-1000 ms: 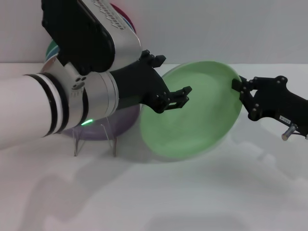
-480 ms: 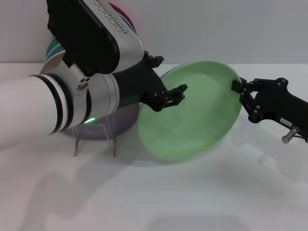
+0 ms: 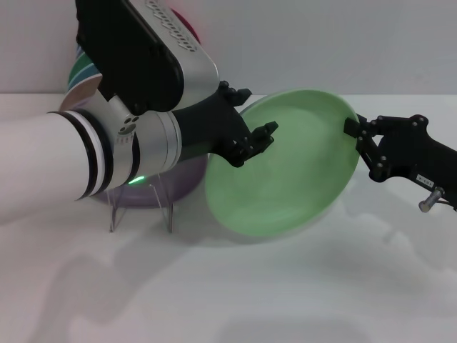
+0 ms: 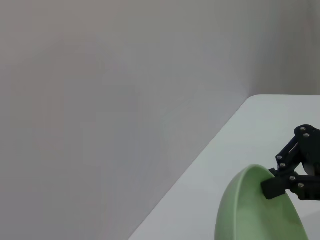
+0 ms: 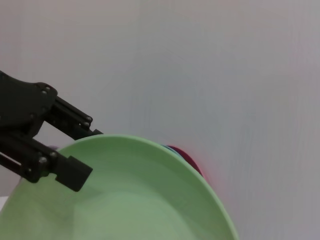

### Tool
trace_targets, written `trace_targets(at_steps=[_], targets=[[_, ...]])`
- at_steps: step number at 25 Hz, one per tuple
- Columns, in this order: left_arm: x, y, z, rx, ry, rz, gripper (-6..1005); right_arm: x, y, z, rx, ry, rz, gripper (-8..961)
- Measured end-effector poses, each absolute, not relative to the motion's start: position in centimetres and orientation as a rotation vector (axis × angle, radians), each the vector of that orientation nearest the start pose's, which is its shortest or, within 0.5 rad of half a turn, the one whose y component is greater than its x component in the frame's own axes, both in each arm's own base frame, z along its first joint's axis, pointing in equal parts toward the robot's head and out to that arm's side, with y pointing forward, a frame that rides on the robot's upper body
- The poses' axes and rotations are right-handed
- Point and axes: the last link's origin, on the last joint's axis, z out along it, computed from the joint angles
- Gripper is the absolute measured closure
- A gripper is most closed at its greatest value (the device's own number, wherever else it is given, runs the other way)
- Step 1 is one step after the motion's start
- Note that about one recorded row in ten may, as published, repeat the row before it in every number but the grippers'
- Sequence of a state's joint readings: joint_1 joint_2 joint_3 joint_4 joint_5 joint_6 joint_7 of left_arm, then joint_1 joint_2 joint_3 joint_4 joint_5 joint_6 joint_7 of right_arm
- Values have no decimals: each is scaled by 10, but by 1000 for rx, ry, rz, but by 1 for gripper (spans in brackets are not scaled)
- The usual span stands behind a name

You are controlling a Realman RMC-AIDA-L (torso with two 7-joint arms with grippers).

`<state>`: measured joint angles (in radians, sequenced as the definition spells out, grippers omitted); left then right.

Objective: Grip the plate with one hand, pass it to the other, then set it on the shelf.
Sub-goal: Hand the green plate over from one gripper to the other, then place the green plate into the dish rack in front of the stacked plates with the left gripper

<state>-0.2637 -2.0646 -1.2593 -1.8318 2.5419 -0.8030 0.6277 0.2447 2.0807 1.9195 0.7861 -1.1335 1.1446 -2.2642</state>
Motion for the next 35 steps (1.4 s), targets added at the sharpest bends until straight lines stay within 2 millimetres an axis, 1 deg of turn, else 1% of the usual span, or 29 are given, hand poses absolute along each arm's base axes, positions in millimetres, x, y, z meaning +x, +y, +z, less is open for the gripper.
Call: trace_targets(at_steps=[2, 7, 10, 15, 20, 23, 24, 26, 29, 33, 35], targets=[[-73, 319, -18, -2430, -122, -225, 402, 267, 331, 14, -2205, 233, 778, 826], [-70, 320, -21, -2427, -79, -203, 611, 266, 330, 15, -2208, 224, 791, 817], [-69, 321, -23, -2421, -52, -192, 699, 267, 328, 16, -2210, 223, 796, 812], [-64, 321, -22, -2400, -24, -219, 845, 269, 325, 14, -2213, 235, 802, 803], [-61, 321, -22, -2389, 16, -232, 916, 272, 318, 16, -2177, 253, 852, 794], [-59, 319, -21, -2374, 24, -257, 916, 277, 309, 20, -2126, 267, 915, 789], [-59, 318, -17, -2346, 35, -282, 917, 279, 306, 21, -2106, 277, 931, 788], [-59, 316, -14, -2328, 47, -297, 917, 285, 297, 26, -2036, 323, 996, 784], [-57, 310, -11, -2277, 112, -340, 917, 297, 283, 38, -1900, 387, 1106, 779], [-53, 296, -14, -2107, 312, -409, 918, 321, 262, 56, -1661, 472, 1219, 623], [-50, 288, -16, -1988, 412, -443, 918, 327, 255, 61, -1602, 486, 1234, 545]])
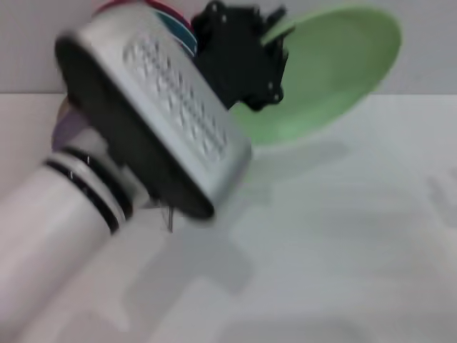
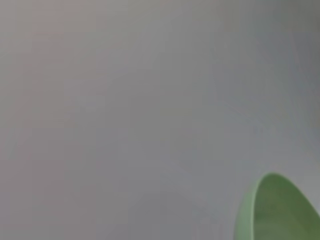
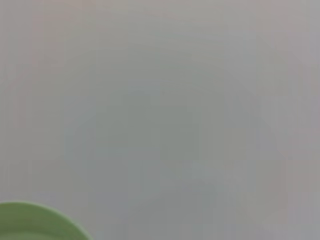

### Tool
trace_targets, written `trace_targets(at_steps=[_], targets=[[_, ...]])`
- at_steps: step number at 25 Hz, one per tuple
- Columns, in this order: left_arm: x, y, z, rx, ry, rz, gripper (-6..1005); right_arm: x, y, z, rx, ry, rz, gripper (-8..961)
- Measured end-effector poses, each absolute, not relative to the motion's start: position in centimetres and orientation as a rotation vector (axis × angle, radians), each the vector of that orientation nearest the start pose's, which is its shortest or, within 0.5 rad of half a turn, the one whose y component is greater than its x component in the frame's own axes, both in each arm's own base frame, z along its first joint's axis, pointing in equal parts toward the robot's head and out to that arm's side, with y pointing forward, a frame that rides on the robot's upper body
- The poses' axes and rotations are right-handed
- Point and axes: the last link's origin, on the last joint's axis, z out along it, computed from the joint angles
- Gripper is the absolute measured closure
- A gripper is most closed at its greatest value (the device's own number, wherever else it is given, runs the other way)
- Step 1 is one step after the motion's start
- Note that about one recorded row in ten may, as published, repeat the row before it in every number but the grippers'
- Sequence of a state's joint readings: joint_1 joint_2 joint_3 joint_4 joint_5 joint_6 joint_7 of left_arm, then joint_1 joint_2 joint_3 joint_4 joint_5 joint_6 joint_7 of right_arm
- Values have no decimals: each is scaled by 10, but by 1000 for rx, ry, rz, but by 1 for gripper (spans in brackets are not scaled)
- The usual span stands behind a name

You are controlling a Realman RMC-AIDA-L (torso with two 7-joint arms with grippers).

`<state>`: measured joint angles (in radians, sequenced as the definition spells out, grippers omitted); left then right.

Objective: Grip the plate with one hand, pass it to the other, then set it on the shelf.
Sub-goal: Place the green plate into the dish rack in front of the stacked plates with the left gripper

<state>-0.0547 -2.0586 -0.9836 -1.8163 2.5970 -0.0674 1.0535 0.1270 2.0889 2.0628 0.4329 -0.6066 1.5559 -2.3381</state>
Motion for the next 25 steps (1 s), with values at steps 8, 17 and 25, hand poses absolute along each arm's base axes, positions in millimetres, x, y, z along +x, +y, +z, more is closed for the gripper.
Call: trace_targets(at_steps=[8, 17, 25], targets=[[-51, 239, -38, -1626, 749, -725, 919, 337, 250, 59, -1563, 533, 1211, 416], [-128, 269, -5, -1676, 439, -1106, 918, 340, 248, 50, -1592, 459, 1092, 416], [-206, 292, 37, -1747, 413, -1230, 918, 344, 245, 43, -1621, 450, 1035, 417]])
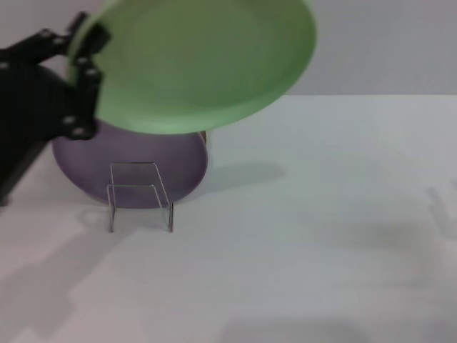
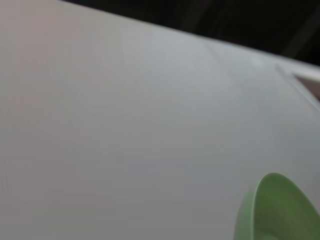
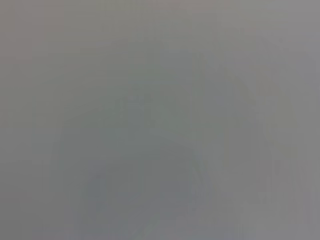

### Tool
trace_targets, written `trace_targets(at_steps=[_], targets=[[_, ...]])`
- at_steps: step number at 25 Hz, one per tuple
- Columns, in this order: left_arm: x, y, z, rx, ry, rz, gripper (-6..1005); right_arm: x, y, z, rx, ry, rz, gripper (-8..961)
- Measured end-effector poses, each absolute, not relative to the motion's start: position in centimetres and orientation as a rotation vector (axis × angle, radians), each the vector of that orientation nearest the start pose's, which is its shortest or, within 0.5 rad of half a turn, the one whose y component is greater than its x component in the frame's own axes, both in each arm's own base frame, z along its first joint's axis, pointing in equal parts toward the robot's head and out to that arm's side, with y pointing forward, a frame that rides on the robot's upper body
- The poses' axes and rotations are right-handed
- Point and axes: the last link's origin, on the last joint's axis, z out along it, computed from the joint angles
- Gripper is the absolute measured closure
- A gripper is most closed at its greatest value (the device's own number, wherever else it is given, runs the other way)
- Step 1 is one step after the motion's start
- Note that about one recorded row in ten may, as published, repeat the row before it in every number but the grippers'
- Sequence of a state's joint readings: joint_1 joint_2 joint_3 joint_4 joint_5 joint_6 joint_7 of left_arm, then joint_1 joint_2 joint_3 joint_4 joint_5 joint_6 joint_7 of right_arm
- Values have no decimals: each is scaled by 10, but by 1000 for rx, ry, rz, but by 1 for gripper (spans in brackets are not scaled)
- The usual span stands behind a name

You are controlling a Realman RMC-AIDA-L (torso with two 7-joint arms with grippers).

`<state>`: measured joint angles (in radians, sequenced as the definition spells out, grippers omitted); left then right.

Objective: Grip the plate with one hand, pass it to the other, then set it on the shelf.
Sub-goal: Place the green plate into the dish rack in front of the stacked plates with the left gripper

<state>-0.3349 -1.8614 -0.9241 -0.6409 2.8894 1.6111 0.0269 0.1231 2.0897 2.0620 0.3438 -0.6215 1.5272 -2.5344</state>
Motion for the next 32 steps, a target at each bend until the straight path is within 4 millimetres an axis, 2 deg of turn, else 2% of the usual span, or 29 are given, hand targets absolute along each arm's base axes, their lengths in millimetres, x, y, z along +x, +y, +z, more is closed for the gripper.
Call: trace_targets(at_steps=[3, 10, 18, 32], targets=[[-221, 294, 48, -1758, 425, -1256, 919, 344, 244, 43, -1620, 454, 1032, 417], [-240, 300, 53, -1793, 549, -1113, 917, 343, 246, 39, -1634, 460, 1031, 416], [-247, 305, 53, -1805, 642, -1001, 916, 341, 245, 37, -1647, 455, 1039, 416], [-267, 308, 60, -1864, 641, -873, 914, 338, 248, 36, -1654, 455, 1055, 416]])
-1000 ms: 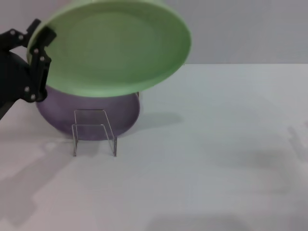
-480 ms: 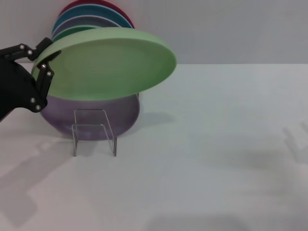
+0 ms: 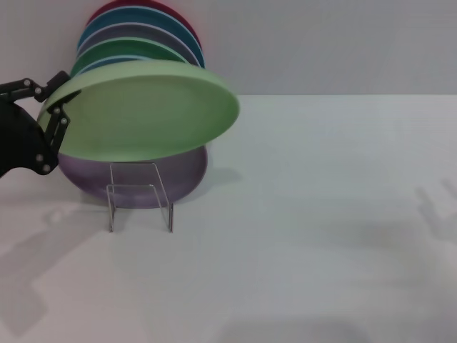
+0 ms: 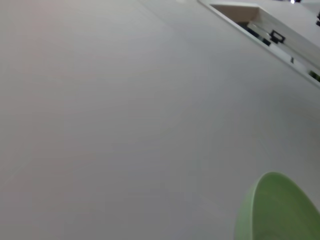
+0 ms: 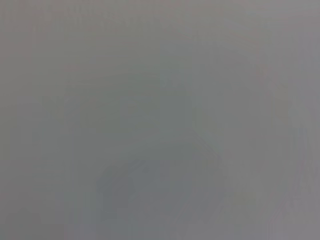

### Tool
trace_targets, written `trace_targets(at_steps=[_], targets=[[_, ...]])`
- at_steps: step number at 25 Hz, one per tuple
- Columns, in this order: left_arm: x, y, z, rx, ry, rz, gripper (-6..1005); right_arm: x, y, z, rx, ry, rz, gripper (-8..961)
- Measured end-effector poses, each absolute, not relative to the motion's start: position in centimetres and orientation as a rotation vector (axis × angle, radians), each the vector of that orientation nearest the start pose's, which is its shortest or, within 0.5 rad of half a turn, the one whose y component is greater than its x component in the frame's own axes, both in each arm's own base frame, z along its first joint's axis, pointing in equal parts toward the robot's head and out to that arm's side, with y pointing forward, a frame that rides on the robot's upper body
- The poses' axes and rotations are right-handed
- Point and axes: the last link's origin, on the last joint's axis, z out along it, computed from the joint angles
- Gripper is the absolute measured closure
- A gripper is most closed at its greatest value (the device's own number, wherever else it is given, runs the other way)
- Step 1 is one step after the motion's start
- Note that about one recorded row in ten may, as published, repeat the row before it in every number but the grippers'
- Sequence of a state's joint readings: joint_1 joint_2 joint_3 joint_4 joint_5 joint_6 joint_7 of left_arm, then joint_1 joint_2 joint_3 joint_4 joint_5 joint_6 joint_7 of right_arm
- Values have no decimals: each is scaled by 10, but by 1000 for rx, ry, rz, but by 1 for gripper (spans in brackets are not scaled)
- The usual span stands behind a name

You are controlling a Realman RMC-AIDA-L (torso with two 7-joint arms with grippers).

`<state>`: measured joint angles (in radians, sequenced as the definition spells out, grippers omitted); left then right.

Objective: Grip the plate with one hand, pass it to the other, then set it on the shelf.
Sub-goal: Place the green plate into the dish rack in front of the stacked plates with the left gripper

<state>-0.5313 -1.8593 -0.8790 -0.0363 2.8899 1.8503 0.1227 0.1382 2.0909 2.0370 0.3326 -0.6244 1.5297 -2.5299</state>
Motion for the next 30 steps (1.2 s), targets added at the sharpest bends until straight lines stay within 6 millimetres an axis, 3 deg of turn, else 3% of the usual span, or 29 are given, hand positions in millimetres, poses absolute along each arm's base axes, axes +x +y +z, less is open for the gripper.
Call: trace_targets(at_steps=[30], targets=[[-288, 309, 47, -1934, 587, -703, 883, 333, 252, 32, -1684, 446, 1068, 416]])
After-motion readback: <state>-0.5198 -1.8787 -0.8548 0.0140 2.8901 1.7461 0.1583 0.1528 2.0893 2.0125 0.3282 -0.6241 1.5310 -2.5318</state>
